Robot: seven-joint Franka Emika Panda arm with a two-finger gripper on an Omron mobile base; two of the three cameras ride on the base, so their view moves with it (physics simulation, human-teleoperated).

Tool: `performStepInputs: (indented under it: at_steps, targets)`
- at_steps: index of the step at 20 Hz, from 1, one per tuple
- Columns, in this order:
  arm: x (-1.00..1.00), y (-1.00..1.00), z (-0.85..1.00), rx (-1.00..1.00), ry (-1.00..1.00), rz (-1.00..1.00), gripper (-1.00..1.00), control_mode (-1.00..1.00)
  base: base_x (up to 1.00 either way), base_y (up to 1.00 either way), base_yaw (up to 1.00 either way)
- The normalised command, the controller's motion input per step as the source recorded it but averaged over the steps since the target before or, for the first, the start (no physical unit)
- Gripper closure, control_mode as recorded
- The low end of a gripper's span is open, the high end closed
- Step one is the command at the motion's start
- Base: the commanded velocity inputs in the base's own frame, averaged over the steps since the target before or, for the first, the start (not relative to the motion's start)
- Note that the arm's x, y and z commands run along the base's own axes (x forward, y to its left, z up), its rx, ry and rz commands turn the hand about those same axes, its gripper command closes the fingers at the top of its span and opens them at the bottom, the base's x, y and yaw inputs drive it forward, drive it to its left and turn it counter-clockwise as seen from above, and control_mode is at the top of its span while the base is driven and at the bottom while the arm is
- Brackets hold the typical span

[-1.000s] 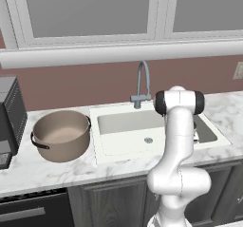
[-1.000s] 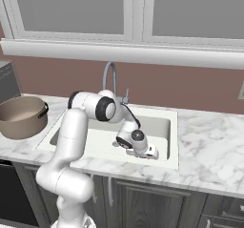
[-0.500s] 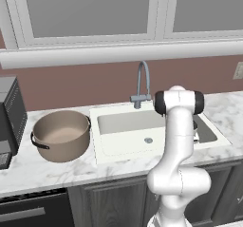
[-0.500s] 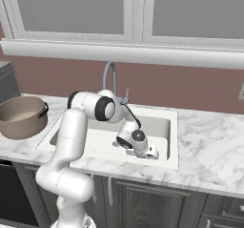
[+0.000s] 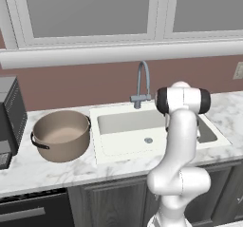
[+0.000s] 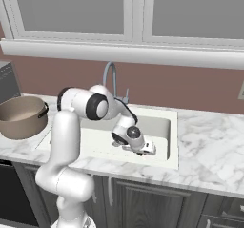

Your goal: Dump the sweet potato from the pot into the sink. Then turn on the water and wash the sweet potato. Then turn off the water and put the sweet potato back in the pot.

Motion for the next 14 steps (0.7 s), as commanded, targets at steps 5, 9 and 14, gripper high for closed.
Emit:
performStepInputs:
  at_steps: [5,9,14]
  targets:
    - [-0.18,0.01,0.63,0.0,-0.09,0.0,1.0,-1.0,0.0,0.0,0.0]
    - [-0.22,0.02,0.69,0.0,-0.1,0.0,1.0,-1.0,0.0,0.0,0.0]
    - [-0.34,0.18,0.71,0.0,-0.05,0.0,1.0,-1.0,0.0,0.0,0.0]
